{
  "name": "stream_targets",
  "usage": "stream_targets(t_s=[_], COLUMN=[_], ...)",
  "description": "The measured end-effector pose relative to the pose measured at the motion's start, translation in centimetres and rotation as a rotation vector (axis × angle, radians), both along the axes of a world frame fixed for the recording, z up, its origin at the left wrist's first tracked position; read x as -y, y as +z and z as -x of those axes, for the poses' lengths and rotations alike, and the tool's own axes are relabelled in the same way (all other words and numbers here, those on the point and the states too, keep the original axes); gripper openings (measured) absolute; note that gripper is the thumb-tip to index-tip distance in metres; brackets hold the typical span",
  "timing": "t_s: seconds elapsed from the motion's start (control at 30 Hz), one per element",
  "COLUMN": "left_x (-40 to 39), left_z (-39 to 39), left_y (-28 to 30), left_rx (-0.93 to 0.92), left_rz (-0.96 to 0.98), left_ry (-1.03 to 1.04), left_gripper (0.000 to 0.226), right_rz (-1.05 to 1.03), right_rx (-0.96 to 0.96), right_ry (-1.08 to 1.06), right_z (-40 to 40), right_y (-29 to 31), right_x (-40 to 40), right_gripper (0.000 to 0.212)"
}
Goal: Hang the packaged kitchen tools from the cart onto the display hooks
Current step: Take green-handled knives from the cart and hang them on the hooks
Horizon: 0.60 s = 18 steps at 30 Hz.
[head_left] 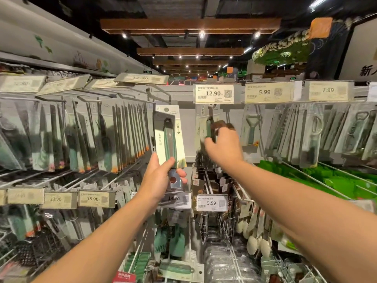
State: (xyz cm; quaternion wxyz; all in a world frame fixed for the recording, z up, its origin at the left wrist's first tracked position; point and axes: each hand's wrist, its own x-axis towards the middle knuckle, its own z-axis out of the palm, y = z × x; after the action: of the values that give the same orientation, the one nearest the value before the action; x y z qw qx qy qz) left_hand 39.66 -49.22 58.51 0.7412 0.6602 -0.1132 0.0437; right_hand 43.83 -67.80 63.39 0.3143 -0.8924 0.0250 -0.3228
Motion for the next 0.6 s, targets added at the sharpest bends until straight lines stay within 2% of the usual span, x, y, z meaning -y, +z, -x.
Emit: stream_targets(t_s=[0.1, 0.17, 0.27, 0.33, 0.43, 0.6], left_x=[0.3, 0.5, 0.5, 0.2, -0.7, -2.2], left_z=[0.2, 0.6, 1.4, 1.6, 2.4, 2.6], left_y=[-0.2, -0.3, -0.2, -0.4, 0.1, 1.1], left_rx=[0.022, 0.084, 0.105, 0.107, 0.150, 0.181], left_rz=[-0.116, -0.243, -0.365, -0.385, -0.410, -0.537], left_ry=[0.000, 0.038, 0.066, 0.069, 0.030, 0.072], left_gripper=[0.044, 0.049, 0.043, 0.032, 0.023, 0.029], right_rz=[-0.055, -0.032, 0.002, -0.046, 0.009, 0.122], right_rx=[0.031, 0.044, 0.028, 0.039, 0.087, 0.146], right_ry=[0.275, 0.330, 0.272, 0.245, 0.194, 0.065], right_z=[2.0, 3.2, 4.0, 4.7, 5.7, 7.3], right_y=[0.1, 0.1, -0.5, -0.6, -0.9, -1.7], right_x=[-3.3, -5.2, -7.0, -7.3, -6.9, -4.3], right_gripper=[0.037, 0.051, 0.062, 0.059, 0.050, 0.050])
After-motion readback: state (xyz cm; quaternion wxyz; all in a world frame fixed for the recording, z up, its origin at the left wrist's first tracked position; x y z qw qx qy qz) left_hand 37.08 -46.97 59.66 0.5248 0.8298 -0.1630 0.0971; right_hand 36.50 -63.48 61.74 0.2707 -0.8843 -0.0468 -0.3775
